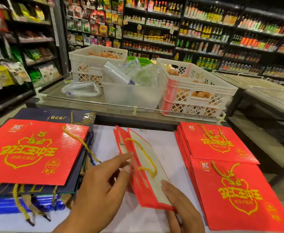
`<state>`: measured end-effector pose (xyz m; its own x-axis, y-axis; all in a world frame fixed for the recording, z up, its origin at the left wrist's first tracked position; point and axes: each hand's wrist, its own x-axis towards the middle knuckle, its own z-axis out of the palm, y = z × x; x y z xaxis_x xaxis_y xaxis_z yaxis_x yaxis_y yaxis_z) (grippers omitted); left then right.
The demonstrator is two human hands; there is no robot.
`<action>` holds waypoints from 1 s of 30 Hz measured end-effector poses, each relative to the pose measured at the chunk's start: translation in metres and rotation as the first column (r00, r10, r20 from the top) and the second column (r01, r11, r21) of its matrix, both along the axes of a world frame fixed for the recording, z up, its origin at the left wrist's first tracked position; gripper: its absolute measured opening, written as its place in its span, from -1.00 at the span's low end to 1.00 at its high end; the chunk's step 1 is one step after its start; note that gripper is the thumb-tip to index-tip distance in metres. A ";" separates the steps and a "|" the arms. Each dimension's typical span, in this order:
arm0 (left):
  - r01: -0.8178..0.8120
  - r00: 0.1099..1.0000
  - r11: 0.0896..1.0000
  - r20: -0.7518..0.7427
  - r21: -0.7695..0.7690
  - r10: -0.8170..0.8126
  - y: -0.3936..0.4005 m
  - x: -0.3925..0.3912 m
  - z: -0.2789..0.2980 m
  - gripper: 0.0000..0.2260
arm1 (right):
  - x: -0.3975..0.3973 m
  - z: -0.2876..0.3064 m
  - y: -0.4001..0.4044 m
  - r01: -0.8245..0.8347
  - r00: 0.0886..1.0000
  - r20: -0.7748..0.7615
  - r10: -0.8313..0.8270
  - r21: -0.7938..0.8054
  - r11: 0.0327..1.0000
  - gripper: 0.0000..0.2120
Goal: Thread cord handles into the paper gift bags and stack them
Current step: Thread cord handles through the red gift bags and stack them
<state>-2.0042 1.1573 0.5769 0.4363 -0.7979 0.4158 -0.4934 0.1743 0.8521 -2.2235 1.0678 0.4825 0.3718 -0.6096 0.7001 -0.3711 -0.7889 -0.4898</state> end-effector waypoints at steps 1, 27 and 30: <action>-0.017 0.998 1.000 0.062 -0.025 0.018 0.003 0.001 0.010 -0.74 | 0.001 0.003 0.003 0.055 0.994 0.094 -0.060 0.055 0.997 -0.58; 0.082 0.867 0.942 -0.490 0.325 0.093 -0.009 0.004 -0.048 -0.80 | -0.060 0.055 0.028 -0.193 0.824 0.444 -0.352 0.803 0.563 -0.57; 0.033 0.887 0.919 -0.435 0.392 0.154 -0.008 -0.005 -0.046 -0.82 | -0.067 0.055 0.029 -0.129 0.836 0.421 -0.351 0.773 0.621 -0.90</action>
